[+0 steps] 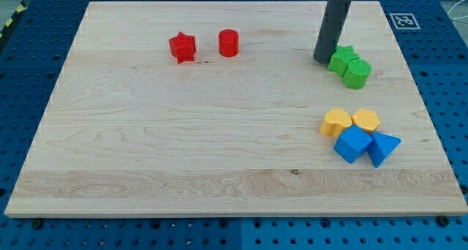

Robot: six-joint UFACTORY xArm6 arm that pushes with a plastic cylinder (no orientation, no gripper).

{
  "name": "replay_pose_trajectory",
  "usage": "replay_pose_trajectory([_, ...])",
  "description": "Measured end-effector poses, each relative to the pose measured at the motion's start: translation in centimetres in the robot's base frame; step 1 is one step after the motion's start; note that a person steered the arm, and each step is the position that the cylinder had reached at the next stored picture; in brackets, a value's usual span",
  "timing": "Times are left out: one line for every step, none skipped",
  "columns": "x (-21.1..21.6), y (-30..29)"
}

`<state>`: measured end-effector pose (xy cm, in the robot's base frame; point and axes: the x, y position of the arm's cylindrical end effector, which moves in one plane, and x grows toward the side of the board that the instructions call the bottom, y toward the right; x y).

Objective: Push the green star along with green circle to the center right

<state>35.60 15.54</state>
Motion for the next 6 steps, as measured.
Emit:
replay_pose_trajectory([0.33,0.66])
replay_pose_trajectory([0.39,1.24])
replay_pose_trajectory([0.39,1.26])
replay_pose_trajectory([0.39,1.13])
replay_pose_trajectory([0.44,1.13])
replay_pose_trajectory([0.67,1.06])
